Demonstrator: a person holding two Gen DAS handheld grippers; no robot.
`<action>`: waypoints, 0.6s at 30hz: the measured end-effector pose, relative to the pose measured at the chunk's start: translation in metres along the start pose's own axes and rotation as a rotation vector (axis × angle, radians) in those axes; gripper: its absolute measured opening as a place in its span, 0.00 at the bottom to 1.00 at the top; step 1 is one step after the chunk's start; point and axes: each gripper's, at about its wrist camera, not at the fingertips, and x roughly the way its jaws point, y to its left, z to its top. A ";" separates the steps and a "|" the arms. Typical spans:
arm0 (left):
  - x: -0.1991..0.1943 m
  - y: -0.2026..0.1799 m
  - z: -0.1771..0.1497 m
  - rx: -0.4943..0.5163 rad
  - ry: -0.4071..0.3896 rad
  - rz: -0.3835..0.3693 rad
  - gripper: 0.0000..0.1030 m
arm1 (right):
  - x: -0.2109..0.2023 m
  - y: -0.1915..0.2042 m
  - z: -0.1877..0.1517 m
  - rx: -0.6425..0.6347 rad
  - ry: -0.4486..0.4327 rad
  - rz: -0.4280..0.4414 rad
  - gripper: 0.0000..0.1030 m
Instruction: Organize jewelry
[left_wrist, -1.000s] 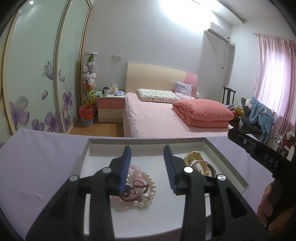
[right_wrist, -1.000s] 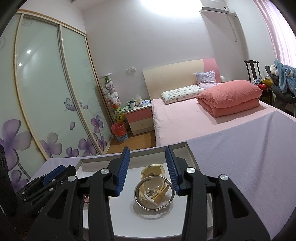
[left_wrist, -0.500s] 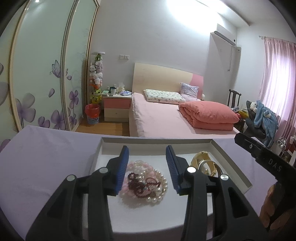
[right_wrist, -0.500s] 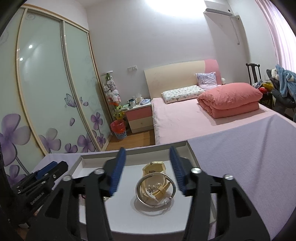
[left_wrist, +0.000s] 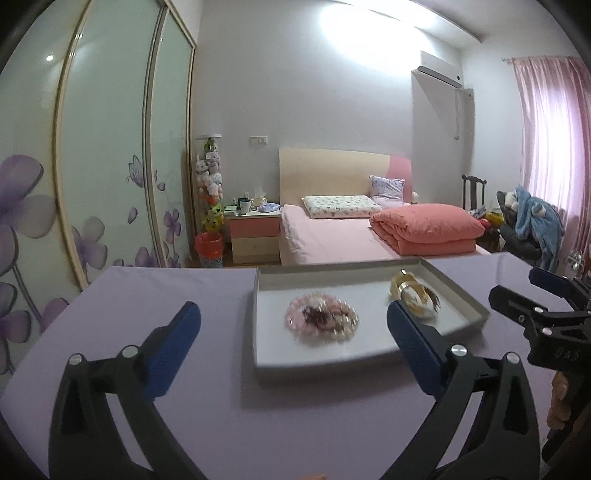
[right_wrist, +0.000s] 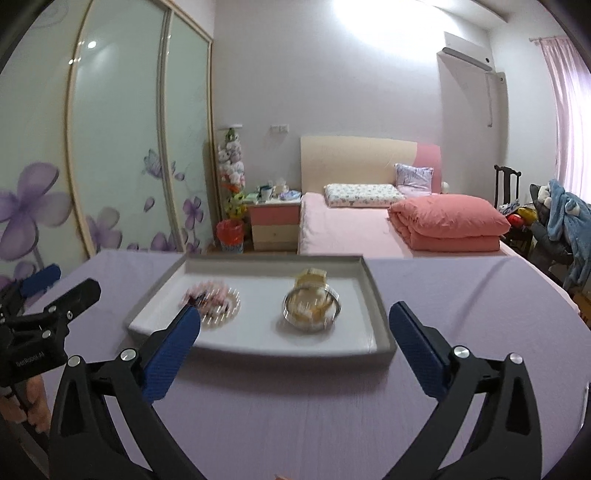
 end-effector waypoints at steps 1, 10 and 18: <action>-0.008 0.000 -0.003 0.003 -0.001 -0.003 0.96 | -0.005 0.002 -0.004 0.000 0.007 -0.002 0.98; -0.064 0.003 -0.030 -0.038 -0.019 0.025 0.96 | -0.043 0.006 -0.027 0.048 0.007 -0.018 0.98; -0.078 0.007 -0.038 -0.086 -0.007 -0.008 0.96 | -0.055 0.001 -0.043 0.078 -0.004 0.001 0.98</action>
